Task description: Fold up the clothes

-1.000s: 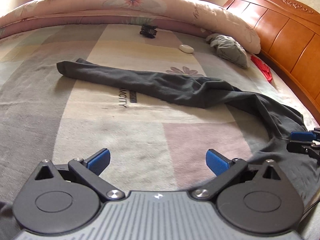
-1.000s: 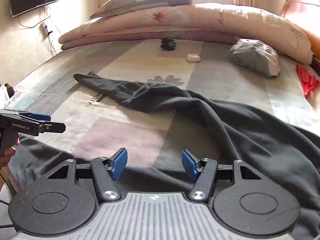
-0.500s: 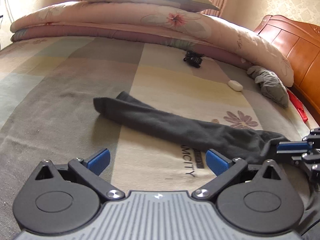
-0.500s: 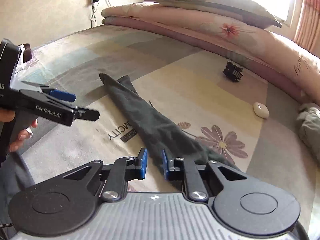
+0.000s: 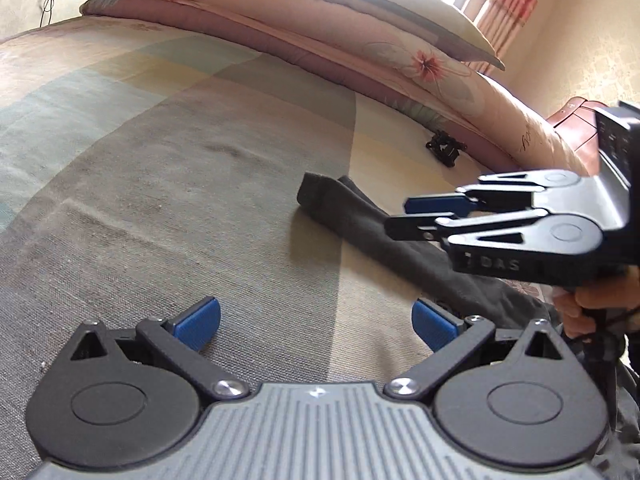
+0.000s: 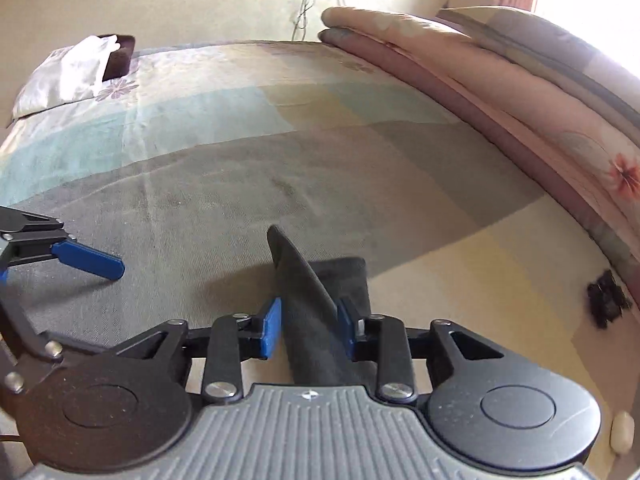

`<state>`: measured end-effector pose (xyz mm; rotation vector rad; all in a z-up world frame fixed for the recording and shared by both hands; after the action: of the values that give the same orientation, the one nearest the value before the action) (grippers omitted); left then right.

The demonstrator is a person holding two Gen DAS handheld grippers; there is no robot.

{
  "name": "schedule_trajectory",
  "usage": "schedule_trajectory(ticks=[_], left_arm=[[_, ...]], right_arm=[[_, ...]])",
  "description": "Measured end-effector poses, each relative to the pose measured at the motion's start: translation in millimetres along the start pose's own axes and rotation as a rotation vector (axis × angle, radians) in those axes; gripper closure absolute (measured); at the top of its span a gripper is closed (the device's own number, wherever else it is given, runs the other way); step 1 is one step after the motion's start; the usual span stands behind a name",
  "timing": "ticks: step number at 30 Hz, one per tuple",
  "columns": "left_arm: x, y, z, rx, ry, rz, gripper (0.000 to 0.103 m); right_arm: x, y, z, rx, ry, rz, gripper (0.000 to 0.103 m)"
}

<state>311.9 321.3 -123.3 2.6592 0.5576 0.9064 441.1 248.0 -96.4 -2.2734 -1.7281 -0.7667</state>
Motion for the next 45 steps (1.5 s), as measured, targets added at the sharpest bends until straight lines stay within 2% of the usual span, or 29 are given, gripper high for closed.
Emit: schedule_trajectory(ticks=[2,3,4,5,7,10,15,18,21,23,26,31,33,34,36,39,43,45], left_arm=[[0.4,-1.9,-2.3,-0.01,0.004,-0.006,0.002],[0.5,-2.0,-3.2,-0.017,0.006,-0.008,0.002],[0.4,-1.8,-3.5,-0.022,0.007,-0.008,0.002],[-0.1,-1.0,-3.6,-0.024,0.006,-0.005,0.002],[-1.0,0.7,-4.4,-0.028,0.008,0.002,0.002],[-1.5,3.1,-5.8,-0.049,0.013,0.011,0.002],[-2.1,3.7,-4.4,-0.051,0.01,0.009,0.002],[-2.6,4.0,-2.6,-0.046,0.006,0.006,0.002],[-2.6,5.7,-1.1,-0.045,0.003,0.008,0.002],[-2.1,7.0,-0.1,-0.046,0.002,0.009,0.002],[-1.2,8.9,1.4,-0.047,0.001,0.012,0.002],[-1.7,9.1,0.5,-0.05,0.005,0.013,0.002],[-2.4,8.1,0.3,-0.05,0.003,0.012,0.002],[-3.0,8.0,0.7,-0.05,0.002,0.013,0.002],[-3.0,7.6,0.5,-0.055,0.003,0.013,0.002],[-2.7,6.8,-1.1,-0.068,0.007,0.013,0.002],[-2.5,7.5,-1.9,-0.086,0.007,0.016,0.002],[-2.6,8.9,-1.2,-0.091,0.005,0.021,0.002]], right_arm=[[10.5,-3.1,16.1,0.013,-0.027,-0.048,0.058],[12.6,-3.3,23.4,0.027,-0.057,-0.064,0.074],[13.7,-1.2,27.2,0.026,-0.083,-0.078,0.095],[14.9,3.3,27.6,0.009,-0.095,-0.089,0.096],[17.8,14.1,26.6,-0.024,-0.115,-0.1,0.096],[24.3,44.0,18.6,-0.068,-0.11,-0.051,0.096],[30.3,89.7,14.4,-0.189,-0.122,-0.009,0.097],[30.8,111.8,16.1,-0.28,-0.132,0.006,0.097],[26.9,135.0,19.4,-0.407,-0.148,0.046,0.095],[24.2,139.1,18.7,-0.414,-0.148,0.08,0.093],[23.4,131.4,12.1,-0.436,-0.115,0.075,0.085],[38.5,111.5,-5.5,-0.438,-0.031,0.061,0.083],[45.0,106.1,-7.3,-0.453,-0.023,0.053,0.081],[47.0,102.6,-6.2,-0.419,-0.025,0.057,0.08],[46.7,93.9,1.7,-0.339,-0.049,0.056,0.08],[38.9,87.3,23.1,-0.28,-0.114,0.071,0.08],[19.4,97.8,56.6,-0.278,-0.216,0.161,0.08],[12.6,103.3,65.0,-0.285,-0.225,0.19,0.08]])
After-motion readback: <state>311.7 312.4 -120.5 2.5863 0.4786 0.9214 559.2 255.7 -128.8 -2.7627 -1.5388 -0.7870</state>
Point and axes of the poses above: each gripper's, at about its wrist camera, not at the fingertips, and z roughly the way its jaws point, y to its right, x to its top, the point moved 7 cm from there along z, roughly the way its jaws point, and after that the axes turned 12 degrees about -y, right-handed, at the moved point
